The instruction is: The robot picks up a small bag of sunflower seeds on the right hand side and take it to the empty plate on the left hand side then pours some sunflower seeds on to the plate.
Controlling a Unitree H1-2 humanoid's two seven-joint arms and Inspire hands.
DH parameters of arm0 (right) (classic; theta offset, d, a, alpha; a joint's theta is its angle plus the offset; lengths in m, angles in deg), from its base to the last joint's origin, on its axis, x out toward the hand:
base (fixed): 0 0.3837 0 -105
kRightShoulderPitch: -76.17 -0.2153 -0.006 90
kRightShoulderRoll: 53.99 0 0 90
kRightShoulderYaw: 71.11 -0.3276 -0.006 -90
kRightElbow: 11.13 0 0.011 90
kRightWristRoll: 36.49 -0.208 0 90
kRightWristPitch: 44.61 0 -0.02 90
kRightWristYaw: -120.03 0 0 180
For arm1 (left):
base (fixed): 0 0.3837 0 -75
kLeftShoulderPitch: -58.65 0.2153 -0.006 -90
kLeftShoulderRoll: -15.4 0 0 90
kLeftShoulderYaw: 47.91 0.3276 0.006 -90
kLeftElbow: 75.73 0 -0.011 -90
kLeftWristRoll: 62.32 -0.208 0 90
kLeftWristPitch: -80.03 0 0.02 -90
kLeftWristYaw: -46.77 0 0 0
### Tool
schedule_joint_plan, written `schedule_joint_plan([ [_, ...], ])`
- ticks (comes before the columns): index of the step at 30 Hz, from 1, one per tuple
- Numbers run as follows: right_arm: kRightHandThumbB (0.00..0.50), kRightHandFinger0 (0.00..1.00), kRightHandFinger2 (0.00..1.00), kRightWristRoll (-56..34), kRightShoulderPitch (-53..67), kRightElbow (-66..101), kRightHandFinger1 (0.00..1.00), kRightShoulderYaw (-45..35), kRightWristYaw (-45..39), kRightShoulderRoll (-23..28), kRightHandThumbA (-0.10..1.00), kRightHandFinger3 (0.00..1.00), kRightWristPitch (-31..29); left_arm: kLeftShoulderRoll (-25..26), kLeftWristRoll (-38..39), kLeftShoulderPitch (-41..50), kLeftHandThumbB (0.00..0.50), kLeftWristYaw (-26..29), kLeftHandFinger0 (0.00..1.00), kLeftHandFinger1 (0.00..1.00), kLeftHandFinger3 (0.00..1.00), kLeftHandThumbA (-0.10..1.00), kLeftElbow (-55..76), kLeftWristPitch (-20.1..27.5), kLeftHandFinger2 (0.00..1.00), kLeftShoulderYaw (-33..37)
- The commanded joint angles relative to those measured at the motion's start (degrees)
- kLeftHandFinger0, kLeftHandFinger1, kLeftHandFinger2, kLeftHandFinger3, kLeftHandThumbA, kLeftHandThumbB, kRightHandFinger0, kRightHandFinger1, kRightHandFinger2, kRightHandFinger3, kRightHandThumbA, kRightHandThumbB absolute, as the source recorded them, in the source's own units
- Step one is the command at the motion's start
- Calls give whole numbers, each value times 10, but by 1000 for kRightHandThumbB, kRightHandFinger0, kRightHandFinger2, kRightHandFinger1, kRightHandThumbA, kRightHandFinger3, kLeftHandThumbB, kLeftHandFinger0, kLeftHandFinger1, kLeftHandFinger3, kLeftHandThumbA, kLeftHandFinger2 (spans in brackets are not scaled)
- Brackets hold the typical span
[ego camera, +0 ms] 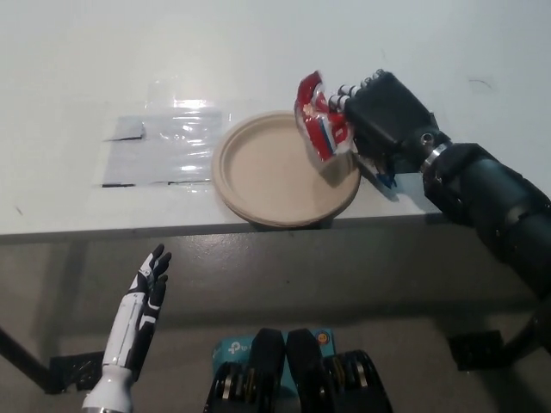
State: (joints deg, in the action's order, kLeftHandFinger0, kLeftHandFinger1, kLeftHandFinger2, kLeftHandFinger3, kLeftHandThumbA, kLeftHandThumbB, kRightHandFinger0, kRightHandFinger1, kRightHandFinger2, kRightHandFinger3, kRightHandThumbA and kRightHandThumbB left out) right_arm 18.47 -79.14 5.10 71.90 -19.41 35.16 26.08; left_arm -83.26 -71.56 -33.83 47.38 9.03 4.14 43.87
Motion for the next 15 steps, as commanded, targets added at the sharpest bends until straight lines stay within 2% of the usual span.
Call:
schedule_joint_plan([
  [1,239,0,619,44,-47,9,72,19,36,14,-100,187,23,10,0,-9,121,-9,1000,1000,1000,1000,22,-1,1000,2],
  [2,245,0,623,46,-48,6,76,23,32,13,-100,211,22,10,1,-10,118,-9,1000,1000,1000,1000,22,1,1000,2],
  [4,267,0,588,45,-47,3,57,25,35,12,-100,170,19,10,1,-11,115,-8,1000,1000,1000,1000,21,3,1000,3],
  [7,267,0,595,44,-46,2,69,20,27,12,-100,170,16,11,0,-14,118,-8,1000,1000,1000,1000,19,4,1000,3],
  [9,268,0,597,41,-44,1,72,16,20,12,-100,206,14,12,2,-16,121,-10,1000,1000,1000,1000,21,0,1000,4],
  [11,271,0,556,47,-41,2,36,19,32,13,-100,168,13,12,4,-16,121,-10,1000,1000,1000,1000,20,1,1000,4],
  [15,256,0,542,74,-46,-2,0,39,43,13,-100,125,31,15,3,-16,117,-11,1000,1000,1000,1000,22,3,1000,5],
])
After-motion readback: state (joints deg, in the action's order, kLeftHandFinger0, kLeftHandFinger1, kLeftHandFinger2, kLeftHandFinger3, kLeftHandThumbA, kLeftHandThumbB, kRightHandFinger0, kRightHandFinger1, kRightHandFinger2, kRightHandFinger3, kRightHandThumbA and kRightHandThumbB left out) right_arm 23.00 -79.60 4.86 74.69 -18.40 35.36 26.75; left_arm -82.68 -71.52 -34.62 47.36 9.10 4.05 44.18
